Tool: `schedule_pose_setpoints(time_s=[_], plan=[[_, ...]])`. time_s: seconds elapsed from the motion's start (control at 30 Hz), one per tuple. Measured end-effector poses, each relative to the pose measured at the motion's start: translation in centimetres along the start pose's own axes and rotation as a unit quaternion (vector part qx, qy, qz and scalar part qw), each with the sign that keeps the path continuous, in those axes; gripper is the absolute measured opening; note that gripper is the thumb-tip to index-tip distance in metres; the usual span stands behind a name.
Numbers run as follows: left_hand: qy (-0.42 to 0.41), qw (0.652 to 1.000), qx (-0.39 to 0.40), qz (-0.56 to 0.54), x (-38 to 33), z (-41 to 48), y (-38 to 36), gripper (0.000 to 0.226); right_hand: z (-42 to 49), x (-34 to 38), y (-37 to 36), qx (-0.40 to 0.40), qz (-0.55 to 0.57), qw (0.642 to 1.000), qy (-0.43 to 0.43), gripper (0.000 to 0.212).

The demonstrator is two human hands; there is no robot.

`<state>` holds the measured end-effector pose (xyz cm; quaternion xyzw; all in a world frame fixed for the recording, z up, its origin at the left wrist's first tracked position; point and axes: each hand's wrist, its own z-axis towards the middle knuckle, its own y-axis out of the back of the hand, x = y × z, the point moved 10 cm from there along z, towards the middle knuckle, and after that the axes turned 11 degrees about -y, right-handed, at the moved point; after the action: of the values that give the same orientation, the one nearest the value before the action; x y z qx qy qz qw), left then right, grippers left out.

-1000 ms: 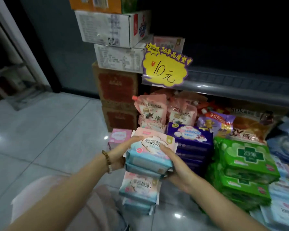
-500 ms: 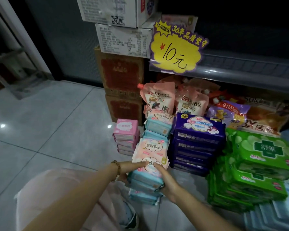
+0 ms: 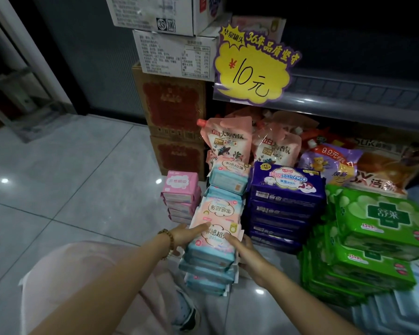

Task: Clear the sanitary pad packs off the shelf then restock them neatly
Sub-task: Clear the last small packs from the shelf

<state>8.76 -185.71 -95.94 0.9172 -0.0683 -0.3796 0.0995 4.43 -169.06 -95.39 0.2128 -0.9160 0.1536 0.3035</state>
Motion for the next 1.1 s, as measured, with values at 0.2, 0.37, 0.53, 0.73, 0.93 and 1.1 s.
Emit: schedule_pose_setpoints(time_s=[0.2,0.37,0.53,0.73,0.93,1.1], plan=[[-0.16,0.982,-0.046,0.091,-5.9,-1.0,2.9,0.106,-2.2,3.9,3.8,-0.046,-0.176,0.982,0.049,0.071],[-0.28,0.922,-0.135,0.23,-18.3,-5.3,7.4,0.077,-7.5,14.6,5.7,-0.088,-0.305,0.935,0.158,0.059],[-0.436,0.804,-0.223,0.338,-34.1,-11.2,10.1,0.074,-13.4,27.7,6.4,-0.085,-0.279,0.913,0.284,0.044],[-0.493,0.761,-0.262,0.33,-45.7,-11.3,12.5,0.07,-15.1,40.8,8.8,-0.127,-0.192,0.891,0.39,0.037],[-0.441,0.778,-0.255,0.368,-53.0,-4.4,16.3,0.067,-8.0,49.3,10.9,-0.113,-0.127,0.922,0.348,0.041],[-0.334,0.825,-0.218,0.401,-55.3,2.8,19.8,0.062,-2.0,54.6,7.9,-0.09,-0.219,0.904,0.356,0.045]])
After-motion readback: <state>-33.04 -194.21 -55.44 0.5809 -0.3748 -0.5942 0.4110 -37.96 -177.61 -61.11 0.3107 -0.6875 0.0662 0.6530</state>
